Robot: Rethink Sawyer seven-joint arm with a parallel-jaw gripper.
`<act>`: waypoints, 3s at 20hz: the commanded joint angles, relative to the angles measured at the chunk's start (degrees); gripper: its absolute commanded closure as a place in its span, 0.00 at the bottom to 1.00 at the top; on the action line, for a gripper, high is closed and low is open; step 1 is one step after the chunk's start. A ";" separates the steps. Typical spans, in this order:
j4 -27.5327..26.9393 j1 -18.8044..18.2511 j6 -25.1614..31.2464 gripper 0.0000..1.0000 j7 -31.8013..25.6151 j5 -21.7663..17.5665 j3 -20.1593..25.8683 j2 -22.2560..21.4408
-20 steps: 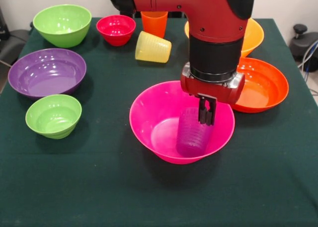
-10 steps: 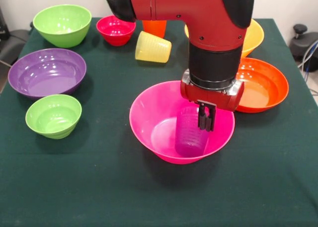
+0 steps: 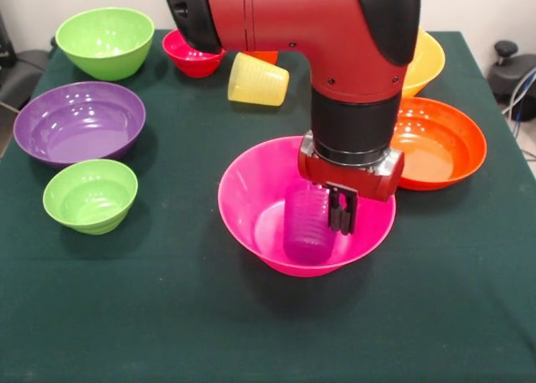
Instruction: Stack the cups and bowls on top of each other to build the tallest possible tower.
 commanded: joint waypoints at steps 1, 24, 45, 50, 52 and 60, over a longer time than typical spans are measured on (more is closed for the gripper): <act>-1.48 -1.80 2.97 1.00 -15.61 -5.87 3.97 1.74; 9.65 -4.67 5.07 1.00 -14.59 -4.19 5.87 -10.20; 13.54 -15.88 6.77 1.00 -24.23 -8.06 11.23 -13.72; 12.48 -17.00 6.70 1.00 -26.06 -10.43 11.29 -11.91; 12.15 -17.40 6.81 1.00 -26.89 -10.79 11.55 -11.31; 11.88 -16.04 5.47 1.00 -21.41 -10.68 8.94 -12.39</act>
